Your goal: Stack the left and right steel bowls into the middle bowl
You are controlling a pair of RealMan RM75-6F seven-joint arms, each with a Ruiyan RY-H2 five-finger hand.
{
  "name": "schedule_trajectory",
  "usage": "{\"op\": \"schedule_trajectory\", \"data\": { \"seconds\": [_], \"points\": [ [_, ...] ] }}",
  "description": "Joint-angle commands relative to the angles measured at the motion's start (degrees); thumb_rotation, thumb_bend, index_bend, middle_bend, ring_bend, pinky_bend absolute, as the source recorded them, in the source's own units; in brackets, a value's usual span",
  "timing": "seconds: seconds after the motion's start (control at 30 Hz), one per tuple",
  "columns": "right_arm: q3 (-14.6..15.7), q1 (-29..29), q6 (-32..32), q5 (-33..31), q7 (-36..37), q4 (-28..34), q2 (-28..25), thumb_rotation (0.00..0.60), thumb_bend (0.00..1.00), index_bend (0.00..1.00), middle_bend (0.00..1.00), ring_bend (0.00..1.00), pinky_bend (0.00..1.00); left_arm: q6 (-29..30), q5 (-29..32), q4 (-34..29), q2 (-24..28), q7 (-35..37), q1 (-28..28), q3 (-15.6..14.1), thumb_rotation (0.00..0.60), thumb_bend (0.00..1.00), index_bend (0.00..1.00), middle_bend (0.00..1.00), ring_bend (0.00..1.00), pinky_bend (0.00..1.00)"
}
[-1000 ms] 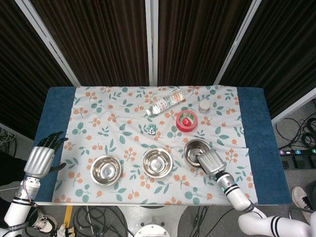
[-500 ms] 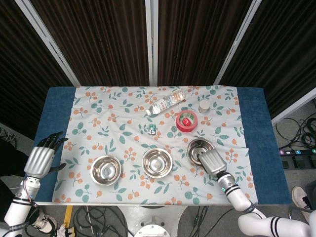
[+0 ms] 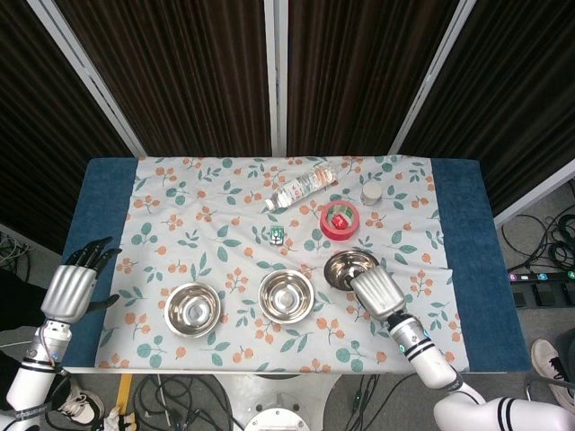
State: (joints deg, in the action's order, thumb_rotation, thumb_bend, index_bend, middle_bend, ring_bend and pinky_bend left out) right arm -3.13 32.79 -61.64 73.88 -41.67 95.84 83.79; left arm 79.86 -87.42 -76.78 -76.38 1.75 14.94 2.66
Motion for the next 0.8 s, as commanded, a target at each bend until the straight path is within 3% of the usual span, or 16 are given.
{"op": "schedule_trajectory", "data": {
  "seconds": [0.03, 0.33, 0.73, 0.8],
  "points": [
    [-0.80, 0.94, -1.17, 1.72, -2.05, 2.99, -0.73, 0.600, 0.47, 0.67, 0.60, 0.91, 0.90, 0.16, 0.06, -0.09, 0.14, 0.20, -0.03, 0.14, 0.600, 0.05, 0.26, 0.21, 0.15, 0.27],
    [-1.68, 4.06, 0.33, 2.50, -7.11, 6.21, 1.74, 0.600, 0.47, 0.68, 0.61, 0.91, 0.90, 0.72, 0.52, 0.36, 0.39, 1.15, -0.37, 0.51, 0.600, 0.05, 0.26, 0.21, 0.15, 0.27],
    [-2.44, 8.40, 5.51, -1.26, -7.68, 1.35, 8.73, 0.600, 0.48, 0.68, 0.60, 0.91, 0.90, 1.15, 1.47, 2.15, 0.60, 2.05, -0.93, 0.97, 0.600, 0.05, 0.26, 0.21, 0.15, 0.27],
    [-2.41, 9.03, 6.54, -2.00, -7.29, 0.94, 8.97, 0.600, 0.43, 0.67, 0.58, 0.91, 0.90, 1.11, 1.69, 2.51, 0.59, 2.29, -1.04, 1.01, 0.600, 0.05, 0.26, 0.21, 0.15, 0.27]
  ]
}}
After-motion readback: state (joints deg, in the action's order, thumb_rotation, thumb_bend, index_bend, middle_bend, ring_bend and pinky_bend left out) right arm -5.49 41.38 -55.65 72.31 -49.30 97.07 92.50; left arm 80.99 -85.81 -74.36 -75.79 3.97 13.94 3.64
